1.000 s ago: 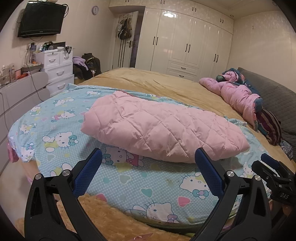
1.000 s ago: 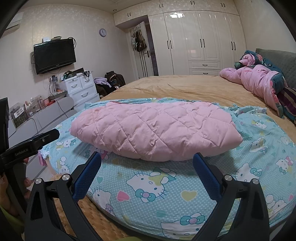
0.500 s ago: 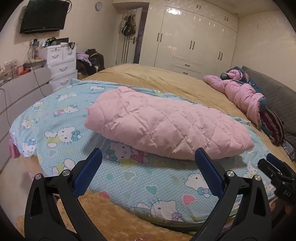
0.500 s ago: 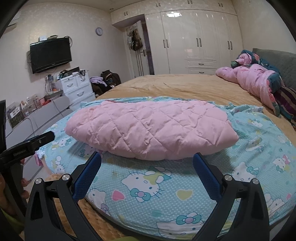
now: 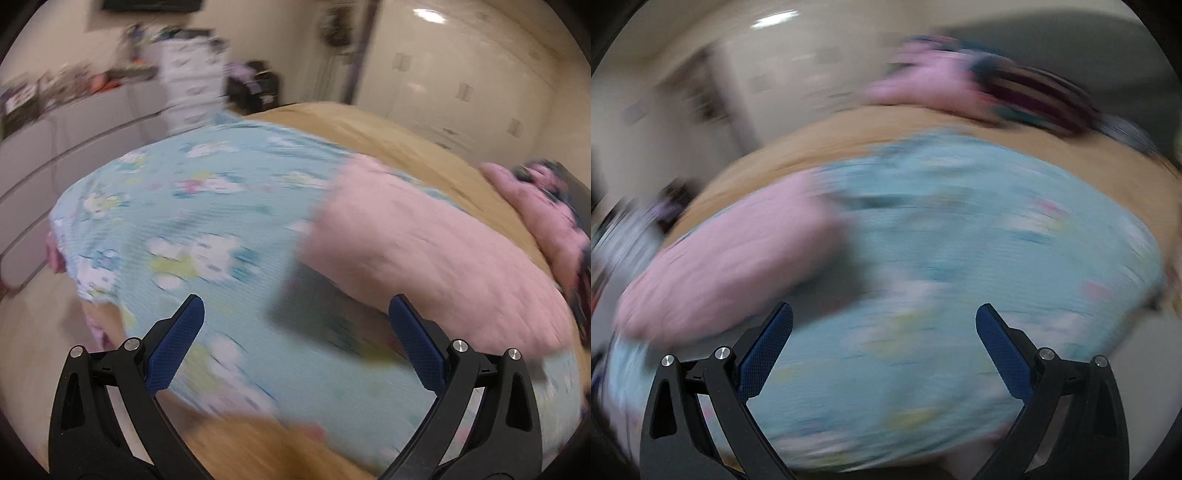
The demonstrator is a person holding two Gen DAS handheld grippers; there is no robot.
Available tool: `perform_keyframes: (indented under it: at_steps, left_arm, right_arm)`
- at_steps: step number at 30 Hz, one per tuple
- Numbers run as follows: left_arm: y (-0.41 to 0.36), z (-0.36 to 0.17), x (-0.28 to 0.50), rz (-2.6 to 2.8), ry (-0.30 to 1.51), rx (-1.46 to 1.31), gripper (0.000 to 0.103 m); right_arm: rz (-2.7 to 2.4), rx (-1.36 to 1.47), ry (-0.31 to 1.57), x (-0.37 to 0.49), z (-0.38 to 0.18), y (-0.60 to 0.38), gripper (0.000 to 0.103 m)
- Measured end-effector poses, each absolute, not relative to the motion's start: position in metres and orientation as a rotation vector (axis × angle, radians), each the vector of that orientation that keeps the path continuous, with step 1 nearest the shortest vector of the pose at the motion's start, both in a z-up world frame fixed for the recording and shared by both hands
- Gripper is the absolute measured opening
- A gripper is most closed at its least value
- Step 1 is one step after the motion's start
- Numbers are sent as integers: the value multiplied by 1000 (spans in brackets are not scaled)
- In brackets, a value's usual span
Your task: Fold large clothes
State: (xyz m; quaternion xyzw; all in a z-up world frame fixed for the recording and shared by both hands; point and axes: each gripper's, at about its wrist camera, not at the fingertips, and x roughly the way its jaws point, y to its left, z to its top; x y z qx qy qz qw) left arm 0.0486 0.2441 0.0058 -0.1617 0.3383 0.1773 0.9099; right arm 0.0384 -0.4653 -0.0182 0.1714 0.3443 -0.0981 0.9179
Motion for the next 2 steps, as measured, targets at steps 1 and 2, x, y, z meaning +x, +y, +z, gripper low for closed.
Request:
perform_keyframes:
  at_steps: [1, 2]
  left_arm:
    - [267, 3, 60, 418, 698, -338, 94]
    - [282, 2, 71, 458, 701, -339, 94]
  right_arm:
    - [-344, 385, 702, 29, -28, -505, 99]
    - [-455, 415, 703, 20, -36, -535, 99]
